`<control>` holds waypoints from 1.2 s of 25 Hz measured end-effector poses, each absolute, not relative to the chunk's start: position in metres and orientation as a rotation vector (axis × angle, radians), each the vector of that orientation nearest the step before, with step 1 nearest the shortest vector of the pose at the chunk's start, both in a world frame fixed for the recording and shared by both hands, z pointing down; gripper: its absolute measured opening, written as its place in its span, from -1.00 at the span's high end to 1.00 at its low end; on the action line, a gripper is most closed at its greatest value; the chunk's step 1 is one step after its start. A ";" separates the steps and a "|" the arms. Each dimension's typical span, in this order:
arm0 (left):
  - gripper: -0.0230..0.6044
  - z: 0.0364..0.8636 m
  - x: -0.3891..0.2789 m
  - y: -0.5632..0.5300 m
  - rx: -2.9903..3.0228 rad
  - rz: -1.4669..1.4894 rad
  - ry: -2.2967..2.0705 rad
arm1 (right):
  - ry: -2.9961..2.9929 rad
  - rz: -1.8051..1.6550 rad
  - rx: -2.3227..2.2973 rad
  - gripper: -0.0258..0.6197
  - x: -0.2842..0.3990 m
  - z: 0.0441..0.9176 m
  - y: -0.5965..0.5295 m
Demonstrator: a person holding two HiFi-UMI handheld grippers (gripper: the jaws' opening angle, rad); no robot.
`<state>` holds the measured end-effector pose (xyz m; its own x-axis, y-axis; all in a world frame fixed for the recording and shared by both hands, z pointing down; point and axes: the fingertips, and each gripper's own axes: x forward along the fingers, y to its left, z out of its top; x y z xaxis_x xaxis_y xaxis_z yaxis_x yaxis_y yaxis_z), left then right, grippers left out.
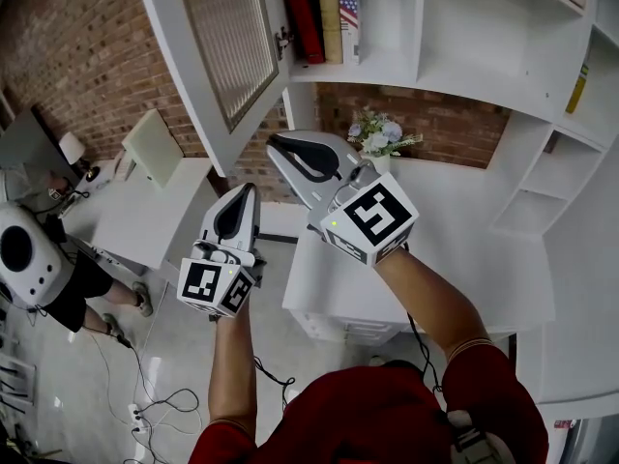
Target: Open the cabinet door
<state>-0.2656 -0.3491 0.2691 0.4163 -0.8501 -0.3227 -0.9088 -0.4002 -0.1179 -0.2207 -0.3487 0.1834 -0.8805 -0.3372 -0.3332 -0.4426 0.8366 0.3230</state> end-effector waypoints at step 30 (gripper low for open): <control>0.93 0.262 -0.158 -0.392 -2.442 0.311 1.407 | 2.743 0.593 -0.781 0.88 -0.077 0.240 -0.411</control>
